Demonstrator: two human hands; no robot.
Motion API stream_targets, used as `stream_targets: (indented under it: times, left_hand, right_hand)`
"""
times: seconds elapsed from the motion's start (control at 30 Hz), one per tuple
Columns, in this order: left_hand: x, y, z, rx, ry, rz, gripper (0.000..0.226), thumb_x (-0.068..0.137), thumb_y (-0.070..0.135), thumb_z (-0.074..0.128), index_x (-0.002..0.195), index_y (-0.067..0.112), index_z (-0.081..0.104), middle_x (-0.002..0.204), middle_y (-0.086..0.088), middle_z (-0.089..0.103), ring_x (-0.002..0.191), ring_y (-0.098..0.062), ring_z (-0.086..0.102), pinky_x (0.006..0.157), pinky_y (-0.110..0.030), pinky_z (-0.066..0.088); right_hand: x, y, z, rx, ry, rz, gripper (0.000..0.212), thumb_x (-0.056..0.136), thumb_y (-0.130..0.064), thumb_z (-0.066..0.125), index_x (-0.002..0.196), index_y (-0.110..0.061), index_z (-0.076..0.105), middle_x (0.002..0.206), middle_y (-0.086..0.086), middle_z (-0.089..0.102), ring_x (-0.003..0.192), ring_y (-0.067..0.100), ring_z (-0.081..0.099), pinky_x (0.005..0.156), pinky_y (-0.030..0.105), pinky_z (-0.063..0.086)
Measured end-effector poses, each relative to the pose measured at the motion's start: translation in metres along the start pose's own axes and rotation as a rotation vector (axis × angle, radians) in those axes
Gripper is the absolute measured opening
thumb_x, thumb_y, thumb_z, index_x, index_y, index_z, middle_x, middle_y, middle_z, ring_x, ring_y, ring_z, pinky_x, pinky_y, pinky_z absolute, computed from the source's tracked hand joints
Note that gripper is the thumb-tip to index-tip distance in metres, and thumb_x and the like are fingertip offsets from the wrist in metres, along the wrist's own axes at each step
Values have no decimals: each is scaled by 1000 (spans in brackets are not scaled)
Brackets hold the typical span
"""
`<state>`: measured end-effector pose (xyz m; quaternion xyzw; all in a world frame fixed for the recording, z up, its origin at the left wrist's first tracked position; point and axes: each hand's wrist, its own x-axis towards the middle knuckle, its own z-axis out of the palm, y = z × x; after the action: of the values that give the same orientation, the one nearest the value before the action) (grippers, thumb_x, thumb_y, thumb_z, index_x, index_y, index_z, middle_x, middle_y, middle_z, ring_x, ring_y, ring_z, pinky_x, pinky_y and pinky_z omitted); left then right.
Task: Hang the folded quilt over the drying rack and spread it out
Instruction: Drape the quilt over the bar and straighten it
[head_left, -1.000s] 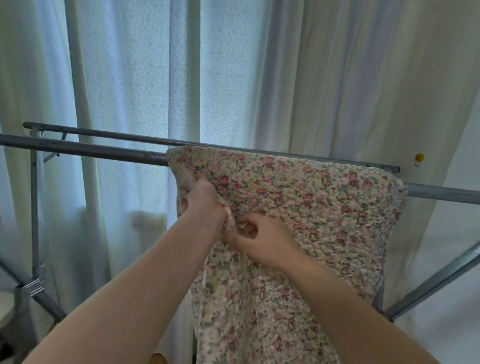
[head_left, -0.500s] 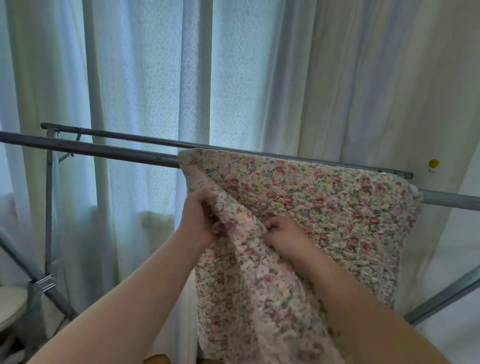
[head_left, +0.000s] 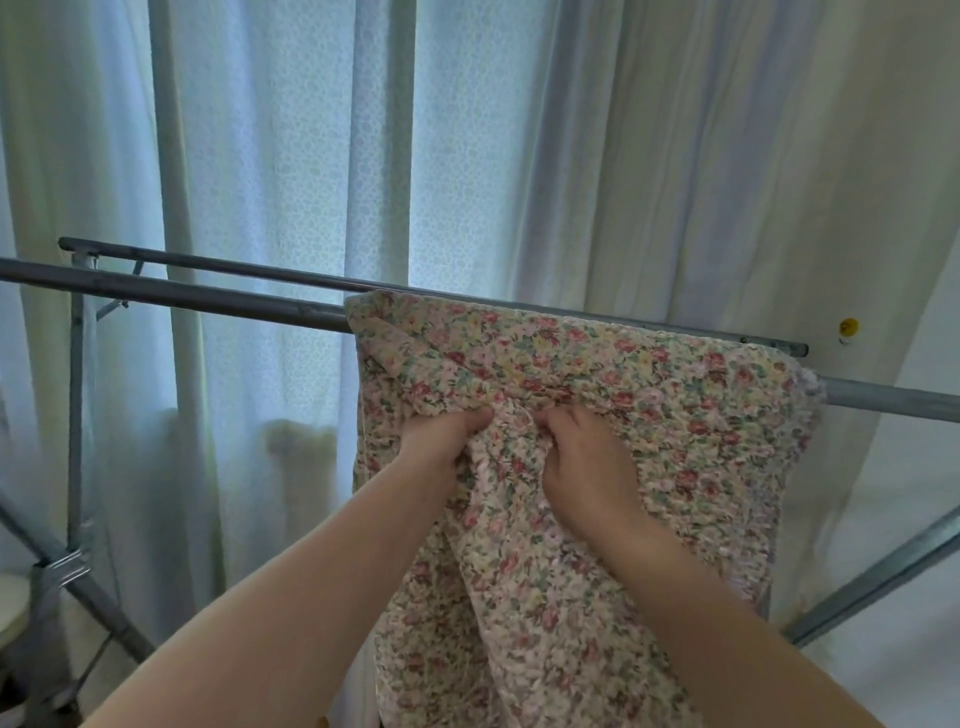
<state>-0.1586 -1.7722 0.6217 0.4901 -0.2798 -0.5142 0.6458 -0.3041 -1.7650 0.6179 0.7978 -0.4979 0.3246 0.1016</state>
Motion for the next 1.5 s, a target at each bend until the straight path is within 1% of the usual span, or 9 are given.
stream_targets:
  times: [0.3,0.43,0.5,0.6,0.7,0.83,1.0,1.2,1.5]
  left_hand:
    - [-17,6,20,-105,12,-126,44,89,14,63,128,-3,49,128,-10,54,122,-29,50,84,-37,46]
    - [-24,7,8,-121,-58,-167,30,82,20,70,105,1,63,98,-13,69,83,-29,66,63,-38,53]
    - [-28,3,1,-33,-44,-101,36,78,27,73,103,4,61,83,-8,66,72,-24,63,68,-37,53]
    - [-27,-7,-10,265,175,326,79,68,41,78,128,9,40,114,-11,56,104,-27,57,92,-43,47]
    - [-15,-19,-30,1084,438,1320,86,78,47,62,142,8,20,152,-10,16,137,-28,23,111,-48,18]
    - [13,-39,-42,1793,71,1992,82,79,34,56,148,17,16,157,-12,-8,145,-29,-7,111,-59,-4]
    - [12,-21,-21,1889,165,2120,87,82,15,54,150,19,0,157,-16,-4,142,-34,10,108,-66,0]
    - [6,14,7,1963,-89,2130,71,69,20,70,131,22,36,113,-13,64,87,-30,63,72,-42,49]
    - [-18,40,42,2162,-123,1512,41,94,12,43,134,23,39,99,-5,63,87,-26,63,65,-32,42]
  right_hand:
    - [-49,-18,26,-143,-417,119,118,69,-78,47,138,-26,-33,153,8,-25,141,30,-18,109,61,7]
    - [-39,4,27,-99,-316,225,103,80,-55,60,145,-26,-15,155,13,10,136,30,28,99,48,40]
    - [-32,13,15,-28,-298,223,91,81,-24,66,146,-28,2,123,13,56,85,24,62,54,29,50]
    - [-15,25,-2,91,-397,224,79,81,5,51,145,-31,22,96,7,64,52,20,56,37,26,38]
    - [1,35,-15,213,-489,217,58,82,6,48,131,-25,48,118,9,61,71,23,63,53,32,51]
    - [15,45,-36,279,-640,120,31,74,4,64,99,-15,64,98,6,69,89,23,63,74,29,48]
    - [28,58,-54,386,-846,110,35,71,2,71,97,-21,64,103,0,69,97,18,63,92,39,48]
    - [37,70,-67,448,-873,177,41,68,-8,76,103,-24,61,110,1,67,103,22,62,93,42,48]
    - [11,37,-61,-302,-126,49,23,91,-29,48,107,-16,57,107,5,62,95,26,58,76,36,49]
